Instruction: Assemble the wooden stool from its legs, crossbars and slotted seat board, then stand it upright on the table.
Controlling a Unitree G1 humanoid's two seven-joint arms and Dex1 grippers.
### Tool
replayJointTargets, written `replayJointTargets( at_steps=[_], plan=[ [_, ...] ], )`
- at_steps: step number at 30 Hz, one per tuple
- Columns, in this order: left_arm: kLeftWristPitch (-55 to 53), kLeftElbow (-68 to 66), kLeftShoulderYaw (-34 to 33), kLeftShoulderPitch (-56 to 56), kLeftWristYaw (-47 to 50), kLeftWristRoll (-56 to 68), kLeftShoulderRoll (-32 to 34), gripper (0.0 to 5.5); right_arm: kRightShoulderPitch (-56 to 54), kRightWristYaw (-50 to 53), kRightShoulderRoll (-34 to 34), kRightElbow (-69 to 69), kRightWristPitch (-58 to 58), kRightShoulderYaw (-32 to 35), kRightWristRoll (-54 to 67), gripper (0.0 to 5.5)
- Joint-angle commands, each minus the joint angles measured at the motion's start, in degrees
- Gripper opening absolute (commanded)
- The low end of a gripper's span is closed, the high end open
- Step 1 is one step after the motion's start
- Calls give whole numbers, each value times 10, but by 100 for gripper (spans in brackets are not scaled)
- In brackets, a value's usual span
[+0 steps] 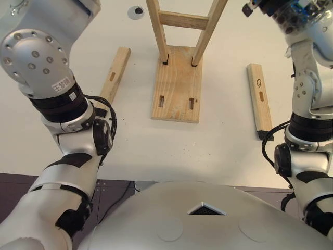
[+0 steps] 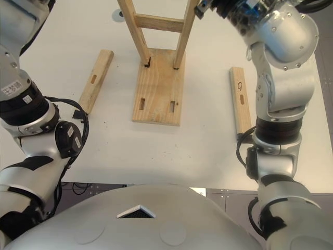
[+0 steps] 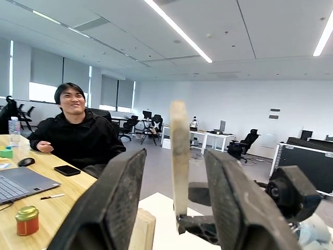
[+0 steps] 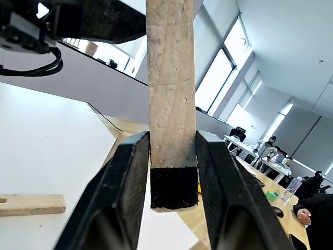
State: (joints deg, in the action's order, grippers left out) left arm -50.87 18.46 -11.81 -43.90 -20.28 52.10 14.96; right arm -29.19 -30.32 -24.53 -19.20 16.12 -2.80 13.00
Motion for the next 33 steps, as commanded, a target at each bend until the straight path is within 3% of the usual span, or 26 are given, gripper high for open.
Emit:
replayJointTargets(
  at_steps=[1, 12, 18, 19, 24, 26, 28, 31, 33],
  plan=[
    [-6, -12, 12, -24, 7, 17, -10, 201, 13, 9, 18, -5, -1, -19, -11, 129],
    [11, -56, 7, -34, 1, 25, -12, 53, 22, 29, 42, -7, -16, -30, -25, 129],
    [27, -83, 3, -50, 1, 6, -1, 38, 22, 33, 51, -5, 5, -51, -30, 129],
    [29, -88, 0, -50, 0, 3, 3, 38, 25, 34, 52, -4, 10, -54, -30, 166],
    [37, -108, -10, -33, -40, -27, 67, 38, 60, 33, 24, 3, 60, -51, -31, 255],
    [41, -136, -31, -43, -66, -48, 130, 38, 99, 22, 8, -28, 89, -28, -6, 259],
    [30, -146, -68, -19, -78, -49, 182, 38, 121, 17, 16, -49, 115, 29, 53, 226],
    [36, -122, -99, 133, -92, -85, 229, 38, 61, 51, 53, -40, 167, 130, 188, 182],
    [78, -140, -108, 213, -105, -113, 221, 37, -3, 85, 70, -17, 189, 196, 290, 148]
  ],
)
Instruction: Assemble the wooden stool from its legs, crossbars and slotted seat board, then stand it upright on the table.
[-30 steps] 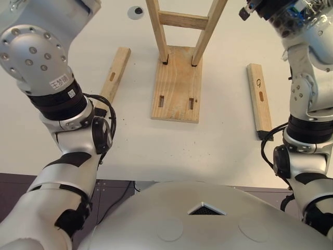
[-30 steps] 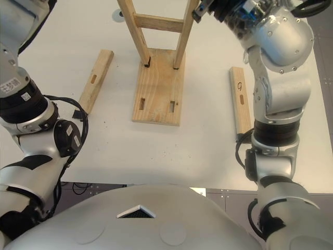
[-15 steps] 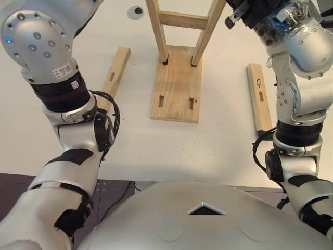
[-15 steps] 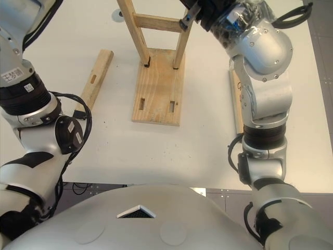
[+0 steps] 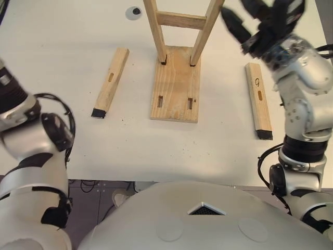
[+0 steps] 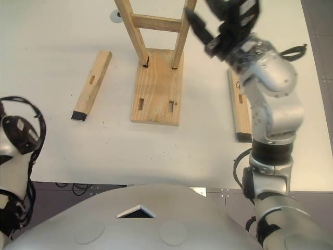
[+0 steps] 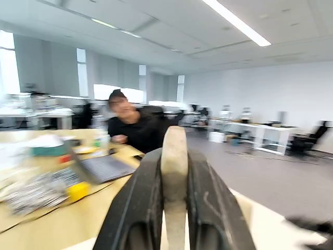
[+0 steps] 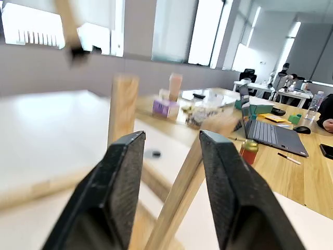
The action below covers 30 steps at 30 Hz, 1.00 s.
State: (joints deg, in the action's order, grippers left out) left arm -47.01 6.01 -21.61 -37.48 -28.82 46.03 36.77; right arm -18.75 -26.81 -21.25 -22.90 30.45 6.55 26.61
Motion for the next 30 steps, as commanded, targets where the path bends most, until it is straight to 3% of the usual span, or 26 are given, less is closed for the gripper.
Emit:
replayJointTargets(
  at_steps=[1, 4, 8, 13, 25, 30],
  plan=[
    [71, -33, -6, 173, -21, -72, -8, 37, -124, 66, 42, 28, 49, 127, 193, 138],
    [138, -79, -2, 221, -6, -119, -40, 37, -137, 81, 28, 70, 62, 171, 253, 76],
    [148, -85, 1, 234, 0, -115, -74, 37, -139, 67, -8, 139, 47, 180, 233, 1],
    [123, -73, -3, 258, 11, -100, -94, 37, -110, 47, 2, 151, 20, 146, 197, 0],
    [117, -42, 0, 306, 35, -112, -103, 37, -130, 38, -10, 167, 11, 134, 183, 0],
    [175, -52, 17, 330, 31, -148, -113, 37, -128, 32, -10, 164, 8, 125, 171, 0]
  ],
)
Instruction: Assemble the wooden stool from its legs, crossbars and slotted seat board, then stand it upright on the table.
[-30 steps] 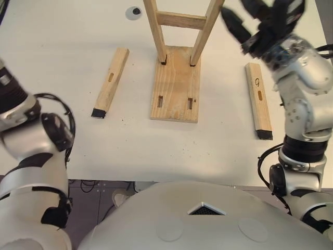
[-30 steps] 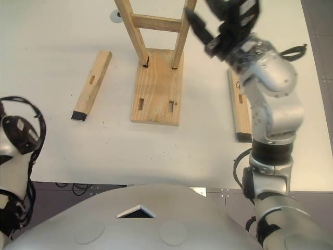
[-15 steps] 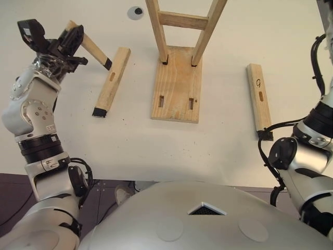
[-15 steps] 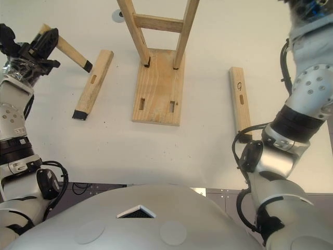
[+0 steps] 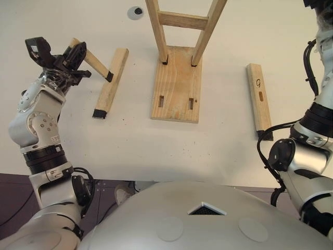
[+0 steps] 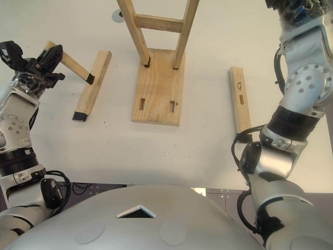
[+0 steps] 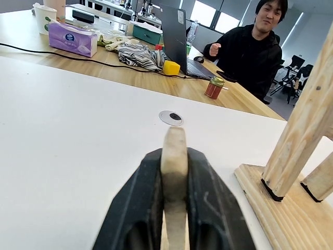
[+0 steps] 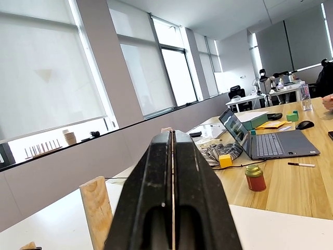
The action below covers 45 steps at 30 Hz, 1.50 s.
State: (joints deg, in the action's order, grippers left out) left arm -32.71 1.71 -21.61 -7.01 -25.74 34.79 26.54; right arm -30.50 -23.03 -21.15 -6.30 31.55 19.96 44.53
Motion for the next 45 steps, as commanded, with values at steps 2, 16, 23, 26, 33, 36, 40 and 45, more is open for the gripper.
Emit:
replayJointTargets(
  at_steps=[2, 16, 23, 26, 33, 36, 40, 45],
  plan=[
    [72, -8, 34, 54, -2, -59, -26, 37, -9, -10, -13, -7, -4, -15, -15, 0],
    [195, -54, 125, 132, -10, -157, -51, 37, 12, -22, -12, -24, 5, -39, -41, 0],
    [207, -77, 141, 124, -1, -174, -46, 37, 17, -21, -11, -21, -1, -41, -52, 0],
    [212, -87, 140, 118, 0, -170, -48, 37, 16, -18, -12, -15, -3, -42, -59, 0],
    [169, -48, 143, 98, -16, -179, -4, 124, 17, -18, -11, -15, -3, -42, -71, 0],
    [112, -20, 143, 91, -30, -181, 32, 175, 20, -17, -10, -16, -4, -41, -72, 0],
    [-15, 68, 150, 86, -56, -171, 98, 234, 29, -12, -8, -23, -6, -37, -73, 0],
    [-126, 108, 145, 77, -82, -151, 141, 301, 43, -4, -5, -33, -5, -35, -74, 0]
  ],
)
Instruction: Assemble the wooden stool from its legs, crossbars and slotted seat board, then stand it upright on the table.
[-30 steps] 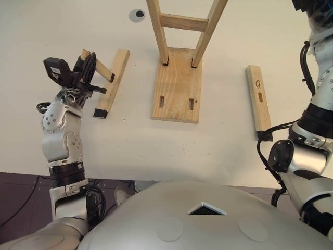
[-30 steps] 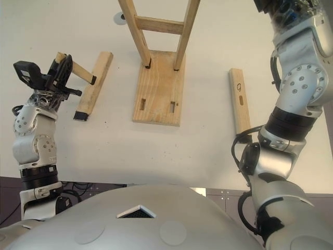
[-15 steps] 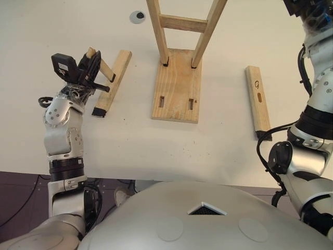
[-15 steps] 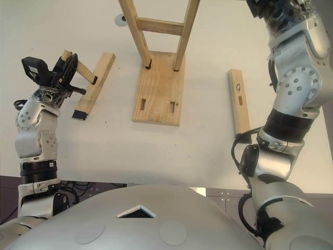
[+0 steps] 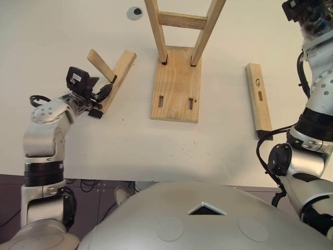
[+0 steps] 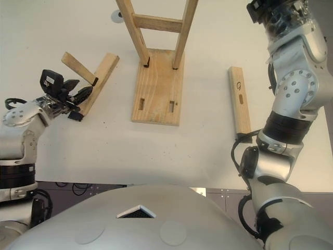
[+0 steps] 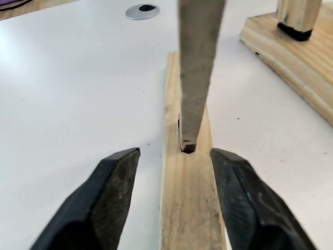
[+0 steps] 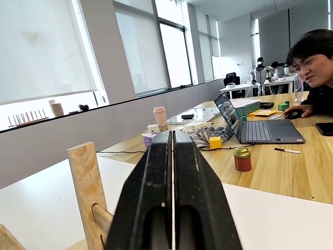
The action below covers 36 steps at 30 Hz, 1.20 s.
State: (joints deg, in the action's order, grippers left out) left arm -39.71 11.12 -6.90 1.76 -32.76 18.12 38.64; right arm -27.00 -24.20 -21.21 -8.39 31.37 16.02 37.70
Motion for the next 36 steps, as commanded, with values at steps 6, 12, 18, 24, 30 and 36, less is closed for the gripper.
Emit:
replayJointTargets(
  at_steps=[6, 12, 18, 24, 30, 36],
  plan=[
    [-76, -17, 16, 6, -7, -5, 18, 323, 14, 13, -2, -14, 1, -2, -7, 0],
    [-41, -55, 25, 9, -6, -17, 2, 269, 12, 18, -2, -10, -3, -7, -10, 0],
    [16, -75, 2, -4, -21, 5, -20, 198, 7, 22, -3, 4, 3, -7, -9, 0],
    [-48, -27, -151, -101, -56, 255, -94, 198, -52, -20, -5, 54, 97, 26, 112, 76],
    [-141, 40, -182, -164, -31, 486, -120, 198, -162, -111, -40, 119, 208, 64, 258, 176],
    [-203, 81, -117, -250, 10, 613, -116, 198, -221, -183, -30, 171, 267, 20, 280, 258]
  ],
)
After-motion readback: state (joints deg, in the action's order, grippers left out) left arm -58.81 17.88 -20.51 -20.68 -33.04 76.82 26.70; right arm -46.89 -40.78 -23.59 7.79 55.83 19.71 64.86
